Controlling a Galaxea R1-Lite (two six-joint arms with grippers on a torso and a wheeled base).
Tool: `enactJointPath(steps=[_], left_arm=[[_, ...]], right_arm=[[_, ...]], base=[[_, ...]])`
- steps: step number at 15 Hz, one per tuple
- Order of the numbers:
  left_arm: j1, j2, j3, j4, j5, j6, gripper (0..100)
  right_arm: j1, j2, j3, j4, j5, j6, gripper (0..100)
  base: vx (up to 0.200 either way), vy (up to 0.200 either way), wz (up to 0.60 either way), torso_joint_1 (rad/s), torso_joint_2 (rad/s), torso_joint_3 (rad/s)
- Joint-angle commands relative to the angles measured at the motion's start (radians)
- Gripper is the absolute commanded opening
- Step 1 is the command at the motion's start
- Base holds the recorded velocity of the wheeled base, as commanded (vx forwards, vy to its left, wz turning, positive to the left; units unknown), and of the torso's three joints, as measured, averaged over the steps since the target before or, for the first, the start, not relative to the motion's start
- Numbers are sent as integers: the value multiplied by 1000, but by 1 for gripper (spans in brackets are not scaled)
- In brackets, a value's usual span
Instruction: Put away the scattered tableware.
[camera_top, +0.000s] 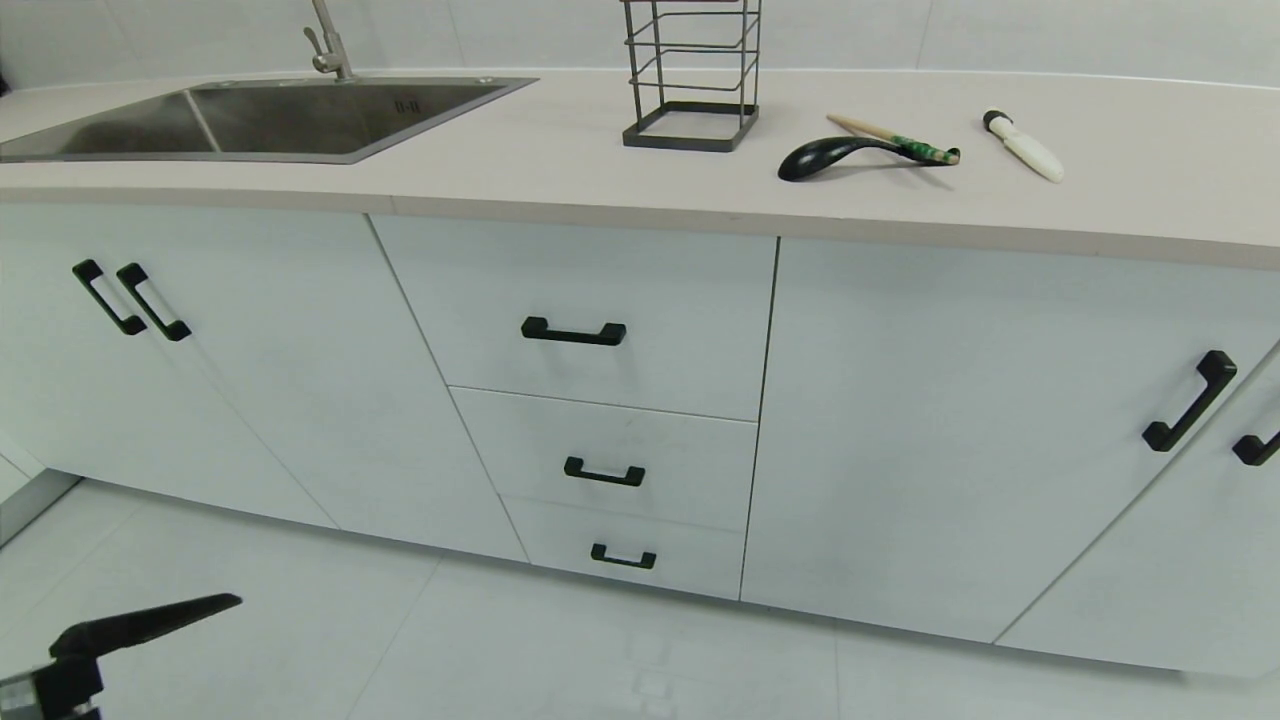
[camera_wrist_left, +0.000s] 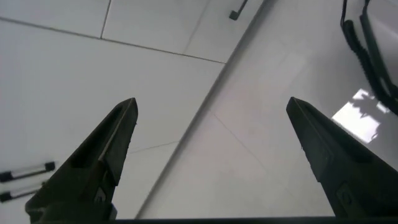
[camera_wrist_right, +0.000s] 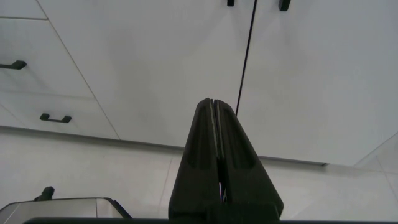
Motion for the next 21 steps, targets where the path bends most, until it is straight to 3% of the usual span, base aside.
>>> enactJointPath(steps=[1,2,4,7,11,14,17,21], left_arm=[[-84,195,-123,-1,29,112,100],[-141,261,-170,-1,49,150,100],[-233,402,-227,-7,75,158,100],[-239,590,-267,-81,61,163,100],[-231,823,-339,-110,-10,167,100],[-225,930,-422,-188,-8,149,100],[-226,987,-414,-276,39,75,100],[-229,1084,-404,-444,45,31,100]], right_arm=[[0,1,0,0,0,0,0],[0,1,0,0,0,0,0],[0,1,0,0,0,0,0],[0,1,0,0,0,0,0],[0,1,0,0,0,0,0],[0,1,0,0,0,0,0],[0,1,0,0,0,0,0],[0,1,0,0,0,0,0]], base=[[0,0,0,0,0,0],[0,0,0,0,0,0],[0,0,0,0,0,0],[0,0,0,0,0,0],[0,0,0,0,0,0],[0,0,0,0,0,0],[0,0,0,0,0,0],[0,0,0,0,0,0]])
